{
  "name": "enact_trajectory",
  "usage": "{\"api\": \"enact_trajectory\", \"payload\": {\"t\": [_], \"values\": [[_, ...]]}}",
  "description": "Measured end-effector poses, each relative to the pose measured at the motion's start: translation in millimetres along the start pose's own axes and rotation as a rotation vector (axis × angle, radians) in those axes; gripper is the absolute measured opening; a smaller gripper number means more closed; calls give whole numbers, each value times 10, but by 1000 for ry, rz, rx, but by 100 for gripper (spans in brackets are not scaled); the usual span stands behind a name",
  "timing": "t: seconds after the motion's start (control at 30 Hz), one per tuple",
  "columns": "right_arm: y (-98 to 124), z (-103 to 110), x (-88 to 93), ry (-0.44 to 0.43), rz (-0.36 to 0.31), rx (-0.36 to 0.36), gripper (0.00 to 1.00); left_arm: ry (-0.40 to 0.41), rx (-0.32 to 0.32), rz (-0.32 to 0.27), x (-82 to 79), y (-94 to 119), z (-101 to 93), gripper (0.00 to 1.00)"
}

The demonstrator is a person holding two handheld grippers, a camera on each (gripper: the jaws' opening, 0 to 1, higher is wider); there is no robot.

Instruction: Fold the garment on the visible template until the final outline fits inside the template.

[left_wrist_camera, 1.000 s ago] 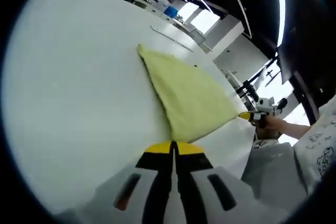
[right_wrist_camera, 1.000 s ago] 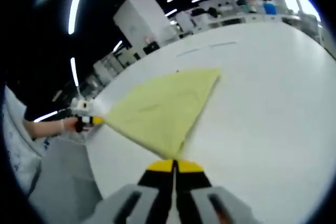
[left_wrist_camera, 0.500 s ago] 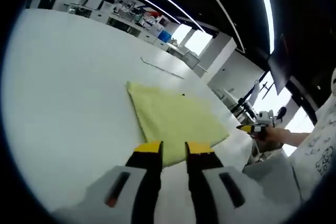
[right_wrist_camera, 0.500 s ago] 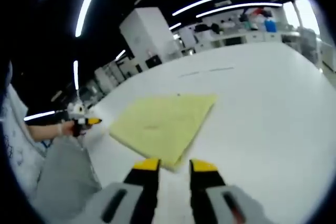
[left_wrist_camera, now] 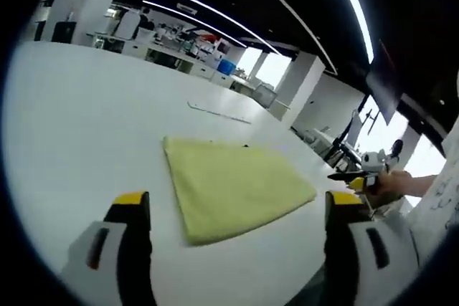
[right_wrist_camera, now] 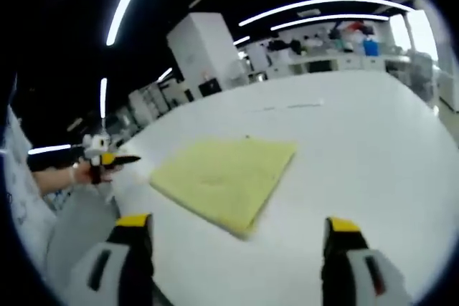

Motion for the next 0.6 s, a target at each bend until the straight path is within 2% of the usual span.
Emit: {"api": "enact_trajectory", "payload": {"t": [0.07,0.23,0.37,0.6], "values": [[-18,124,-1,-16,2,-31,99,-64,-8,54,9,-6,-15,99],[-64,247,70,55,49,-46,99,-64,1,33,-19,-25,-70,99],[-71,280,35,45,31,-45,99,-50,6,40,17,-14,-65,99],[-40,277,86,16,27,-18,99,-16,7,-3,-28,8,-33,99]]}}
Point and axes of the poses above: the point that each gripper's makers call its tool centre point, and the gripper's own axes: y roughly backward along the fingers, z roughly to its left, x roughly out of its underside, the point moved 3 cm from there along y, roughly backward along the fingers, and after that the axes turned 8 degrees about x, right-handed, at the moved point
